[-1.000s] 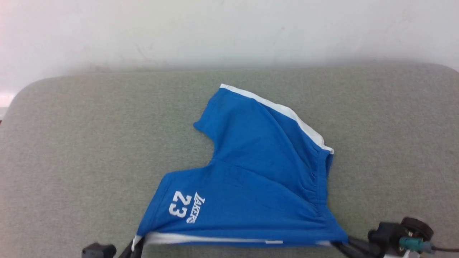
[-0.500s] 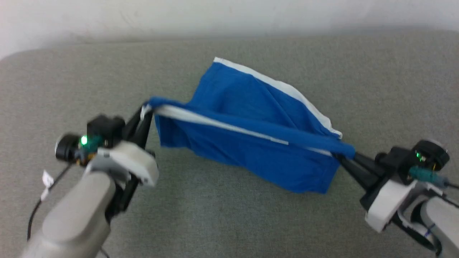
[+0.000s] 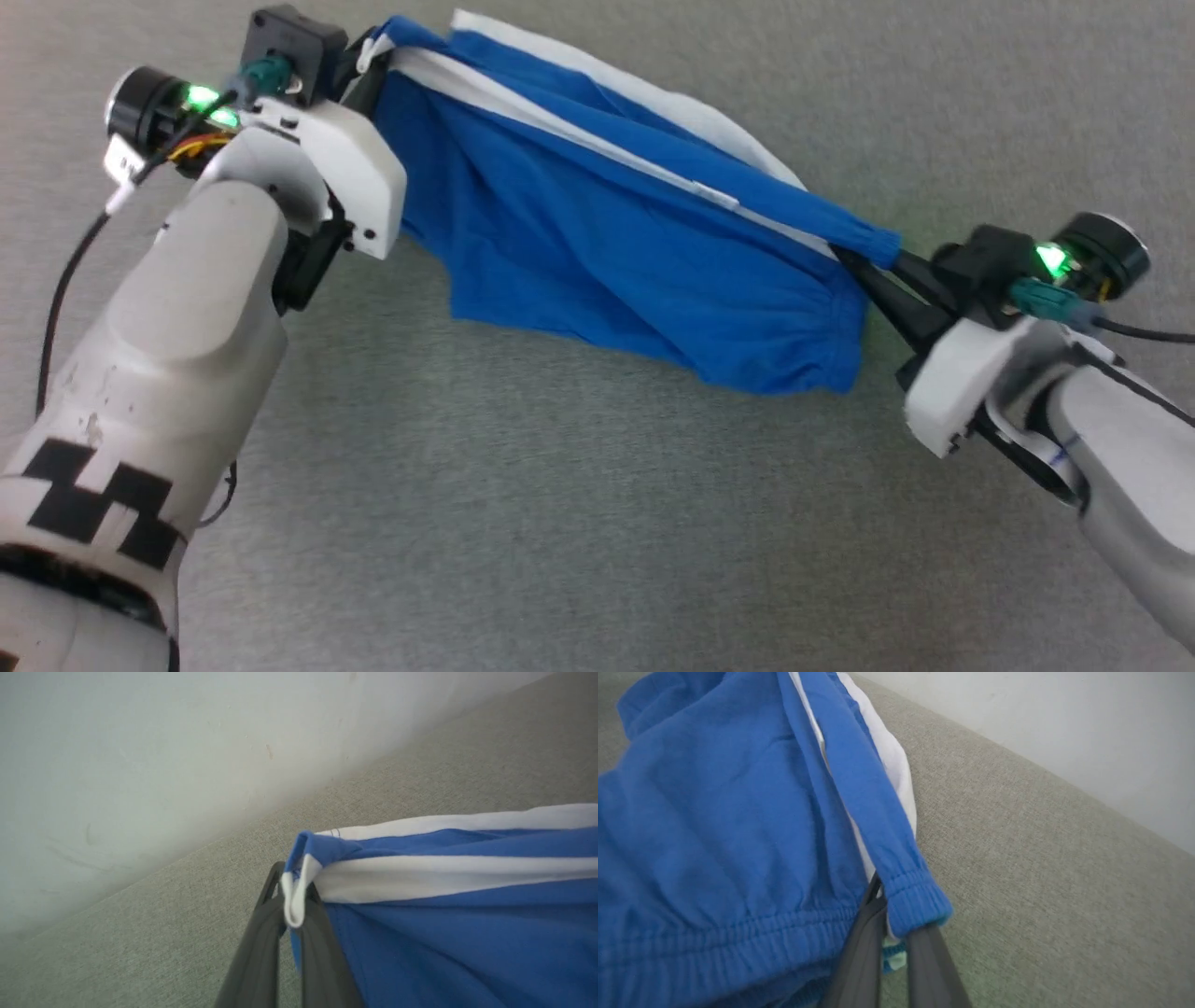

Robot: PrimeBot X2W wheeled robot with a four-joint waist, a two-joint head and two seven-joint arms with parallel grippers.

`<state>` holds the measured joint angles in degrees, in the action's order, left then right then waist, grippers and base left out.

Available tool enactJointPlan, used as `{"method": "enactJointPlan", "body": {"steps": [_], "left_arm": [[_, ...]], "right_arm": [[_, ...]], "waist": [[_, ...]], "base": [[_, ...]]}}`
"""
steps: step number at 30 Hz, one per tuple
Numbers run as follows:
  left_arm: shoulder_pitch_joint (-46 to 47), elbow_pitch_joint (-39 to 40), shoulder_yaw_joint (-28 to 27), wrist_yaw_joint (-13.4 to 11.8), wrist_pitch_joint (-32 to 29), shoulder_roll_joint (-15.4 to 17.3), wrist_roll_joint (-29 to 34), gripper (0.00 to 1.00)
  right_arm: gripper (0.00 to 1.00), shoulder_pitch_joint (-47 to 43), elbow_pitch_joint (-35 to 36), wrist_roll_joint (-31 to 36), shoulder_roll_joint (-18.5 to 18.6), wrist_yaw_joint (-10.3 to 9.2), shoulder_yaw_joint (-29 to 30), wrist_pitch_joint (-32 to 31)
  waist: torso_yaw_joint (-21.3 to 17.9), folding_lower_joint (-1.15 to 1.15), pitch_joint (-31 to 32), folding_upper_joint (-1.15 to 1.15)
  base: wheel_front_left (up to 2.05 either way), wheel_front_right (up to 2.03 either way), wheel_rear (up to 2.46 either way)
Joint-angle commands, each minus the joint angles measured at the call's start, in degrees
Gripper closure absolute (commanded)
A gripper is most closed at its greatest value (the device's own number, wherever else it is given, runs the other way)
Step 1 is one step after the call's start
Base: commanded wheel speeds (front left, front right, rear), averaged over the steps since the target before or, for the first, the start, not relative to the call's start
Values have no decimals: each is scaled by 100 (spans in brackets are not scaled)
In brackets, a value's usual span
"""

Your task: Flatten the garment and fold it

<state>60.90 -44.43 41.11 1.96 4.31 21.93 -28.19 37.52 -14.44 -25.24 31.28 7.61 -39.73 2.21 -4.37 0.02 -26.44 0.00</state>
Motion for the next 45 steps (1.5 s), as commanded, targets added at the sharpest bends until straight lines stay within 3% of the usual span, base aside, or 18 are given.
{"method": "enactJointPlan", "body": {"steps": [1,7,8,9,10,11,13,22,28,32,35,45], "left_arm": [[90,-150,41,43,-40,-37,33,100],[262,-1113,269,337,-219,-186,33,100],[261,-1215,288,372,-205,-213,9,100],[261,-1305,309,401,-188,-236,-9,100],[269,-1384,334,422,-161,-250,-13,100],[278,-1453,349,440,-128,-261,-24,81],[324,-1549,386,469,-39,-265,-29,0],[751,-1479,772,548,-371,-78,-111,0],[876,-561,1630,551,-2075,206,-1008,0],[1041,170,2260,551,-3372,668,-1747,0],[1140,424,2557,552,-3968,966,-2096,0],[741,447,3022,552,-4718,1262,-2596,0]], "right_arm": [[100,100,-74,15,-57,-12,-58,5],[100,381,-346,-21,-227,-12,-334,280],[95,373,-348,-35,-232,-12,-300,349],[54,352,-333,-42,-227,-12,-254,411],[6,327,-288,-19,-203,-12,-229,464],[0,287,-234,-4,-182,-12,-156,516],[0,159,-58,40,-127,-12,27,584],[0,-917,1363,439,57,-12,1200,348],[0,-1469,2070,692,-30,-12,1678,-10],[0,-1590,2220,739,-124,-12,1645,-171],[0,-1553,2203,714,-219,-12,1547,-237],[0,-945,1681,420,-275,-12,1047,-287]], "waist": [[-433,-2,-441,0],[-516,-2,-357,0],[-504,-2,-303,0],[-487,-2,-238,0],[-469,-2,-166,0],[-448,-2,-86,0],[-394,-2,93,0],[-257,-2,751,0],[-342,-2,799,0],[-475,-2,684,0],[-623,-2,573,0],[-1048,-2,360,0]], "base": [[0,0,0],[0,0,0],[0,0,0],[0,0,0],[0,0,0],[0,0,0],[0,0,0],[0,0,0],[0,0,0],[0,0,0],[0,0,0],[0,0,0]]}}
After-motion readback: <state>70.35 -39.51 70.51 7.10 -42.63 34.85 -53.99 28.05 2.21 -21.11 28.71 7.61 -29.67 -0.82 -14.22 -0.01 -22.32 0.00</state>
